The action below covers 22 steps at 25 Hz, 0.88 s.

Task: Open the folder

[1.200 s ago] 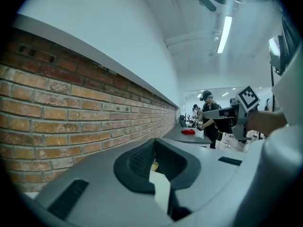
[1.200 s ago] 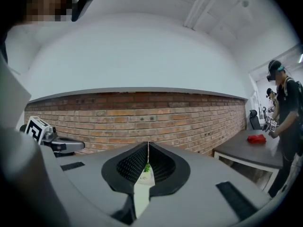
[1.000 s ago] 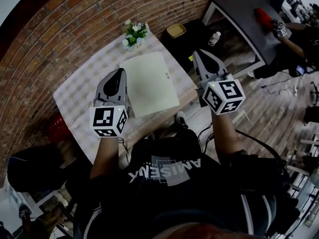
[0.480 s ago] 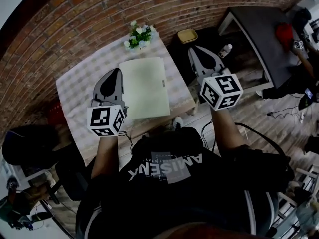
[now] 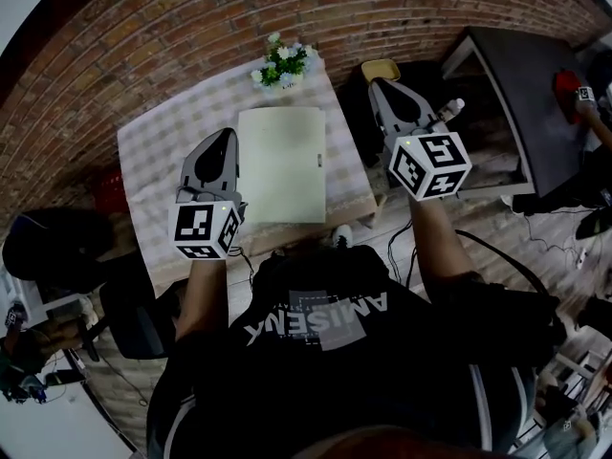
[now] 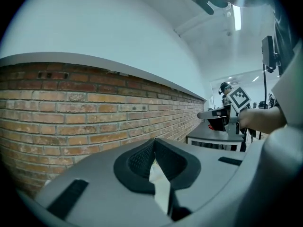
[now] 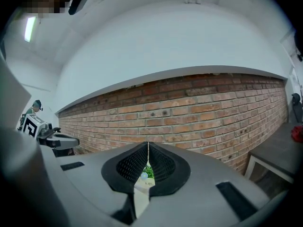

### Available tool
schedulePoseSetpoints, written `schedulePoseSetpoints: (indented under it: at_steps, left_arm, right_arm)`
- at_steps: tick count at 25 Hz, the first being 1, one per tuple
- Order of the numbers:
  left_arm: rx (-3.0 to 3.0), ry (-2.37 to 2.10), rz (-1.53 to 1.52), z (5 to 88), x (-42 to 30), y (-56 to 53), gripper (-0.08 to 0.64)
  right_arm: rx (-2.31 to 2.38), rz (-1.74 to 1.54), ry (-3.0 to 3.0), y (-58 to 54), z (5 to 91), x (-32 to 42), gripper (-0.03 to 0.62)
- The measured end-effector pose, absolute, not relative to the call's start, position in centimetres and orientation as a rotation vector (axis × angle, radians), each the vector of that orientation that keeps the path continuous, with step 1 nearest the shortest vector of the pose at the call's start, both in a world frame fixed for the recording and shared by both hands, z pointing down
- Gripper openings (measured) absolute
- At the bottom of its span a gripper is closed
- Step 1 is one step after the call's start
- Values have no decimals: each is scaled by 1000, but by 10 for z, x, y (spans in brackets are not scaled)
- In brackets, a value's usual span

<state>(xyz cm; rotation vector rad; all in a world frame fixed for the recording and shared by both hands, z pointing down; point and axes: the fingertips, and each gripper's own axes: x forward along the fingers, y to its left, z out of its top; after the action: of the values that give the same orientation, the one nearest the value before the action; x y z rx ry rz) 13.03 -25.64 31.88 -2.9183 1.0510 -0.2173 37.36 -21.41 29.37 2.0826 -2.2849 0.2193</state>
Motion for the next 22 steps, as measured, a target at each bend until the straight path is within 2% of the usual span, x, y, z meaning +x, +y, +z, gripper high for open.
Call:
schedulePoseSetpoints:
  at_steps: [8,22]
  left_arm:
    - [-2926,1110,-314,353,121,-261,14]
    - [-2970,1220,-523,436,99,-243,14]
  right_arm:
    - [1994,283,-2277,-248,333,377,43]
    - [1756,505,-2246,-287,455,361,43]
